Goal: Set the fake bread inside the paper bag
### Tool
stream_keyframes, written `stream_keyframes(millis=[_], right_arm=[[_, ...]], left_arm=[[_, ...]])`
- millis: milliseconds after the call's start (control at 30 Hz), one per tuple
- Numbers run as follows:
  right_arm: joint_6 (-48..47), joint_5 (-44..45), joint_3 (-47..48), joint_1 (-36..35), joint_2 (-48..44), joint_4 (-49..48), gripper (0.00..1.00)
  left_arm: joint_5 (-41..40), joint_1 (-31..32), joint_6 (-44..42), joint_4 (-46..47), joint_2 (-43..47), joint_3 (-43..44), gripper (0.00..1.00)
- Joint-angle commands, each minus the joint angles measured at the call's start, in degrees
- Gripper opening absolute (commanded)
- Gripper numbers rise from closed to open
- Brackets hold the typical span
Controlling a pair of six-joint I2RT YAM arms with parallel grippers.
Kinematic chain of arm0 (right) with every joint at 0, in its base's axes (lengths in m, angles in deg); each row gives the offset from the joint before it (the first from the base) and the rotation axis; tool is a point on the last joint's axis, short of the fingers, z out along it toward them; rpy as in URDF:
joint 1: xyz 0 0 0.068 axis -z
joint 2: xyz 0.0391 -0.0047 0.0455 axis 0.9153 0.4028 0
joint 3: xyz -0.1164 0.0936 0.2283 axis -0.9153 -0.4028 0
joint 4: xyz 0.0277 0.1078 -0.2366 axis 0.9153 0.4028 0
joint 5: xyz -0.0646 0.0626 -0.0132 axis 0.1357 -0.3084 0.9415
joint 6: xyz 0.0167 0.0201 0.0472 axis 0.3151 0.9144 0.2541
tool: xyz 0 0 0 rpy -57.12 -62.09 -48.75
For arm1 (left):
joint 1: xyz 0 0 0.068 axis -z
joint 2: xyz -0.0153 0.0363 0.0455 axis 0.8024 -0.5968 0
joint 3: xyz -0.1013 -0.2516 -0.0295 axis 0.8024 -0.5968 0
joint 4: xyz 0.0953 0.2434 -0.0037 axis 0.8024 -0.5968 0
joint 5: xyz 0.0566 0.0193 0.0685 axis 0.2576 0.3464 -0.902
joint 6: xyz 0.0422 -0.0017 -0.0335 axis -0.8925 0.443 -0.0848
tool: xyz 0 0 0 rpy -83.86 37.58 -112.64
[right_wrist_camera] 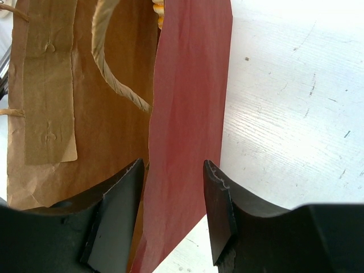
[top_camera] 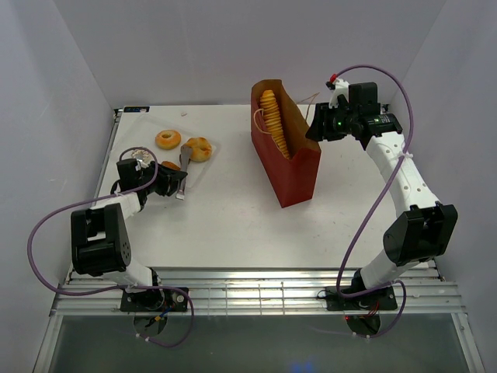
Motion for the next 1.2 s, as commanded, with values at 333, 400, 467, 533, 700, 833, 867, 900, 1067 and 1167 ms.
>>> stream_keyframes(millis=[333,400,467,533,700,833,867,900,1067,1167], right_arm=[[-1.05,0.31,2.92,-0.34,-0.36,-0.04,0.52],[-1.05,0.31,3.00,-0.34,-0.45,-0.04,0.52],[-1.05,0.40,3.00,-0.34,-0.54,0.05,0.52],[-1.05,0.49,2.92,-0.34,-0.54,-0.04,0.52],[-0.78,0.22,2.65,-0.34,-0.36,-0.22,0.52],[-0.69,0.22,2.83,-0.34,-0.27,-0.39,0.52],[-0.52,0.31,2.92,-0.34,-0.19,-0.39,0.52],[-0.52,0.31,3.00,-0.34,-0.19,-0.39,0.52],[-0.52,0.57,3.27,-0.34,-0.01,-0.31,0.52],[-0.34,0.75,3.44,-0.42,-0.10,-0.22,0.52]], left_arm=[[3.88,-0.17,0.37,2.35,4.39,2.06,0.19],[3.62,-0.26,0.37,1.39,6.59,2.59,0.17],[3.00,-0.26,-0.24,-1.15,8.26,3.12,0.14],[1.86,-0.26,-1.30,-3.53,10.63,4.78,0.12],[0.62,-0.26,-3.32,-9.16,17.04,7.68,0.08],[1.94,-0.17,-2.89,-12.07,21.26,11.89,0.08],[2.99,-0.26,-1.84,-11.89,22.06,12.69,0.08],[3.61,-0.09,-1.39,-11.80,22.85,13.48,0.08],[4.67,2.98,0.45,-11.72,26.54,20.50,0.12],[3.97,7.81,0.98,-12.15,26.99,23.32,0.13]])
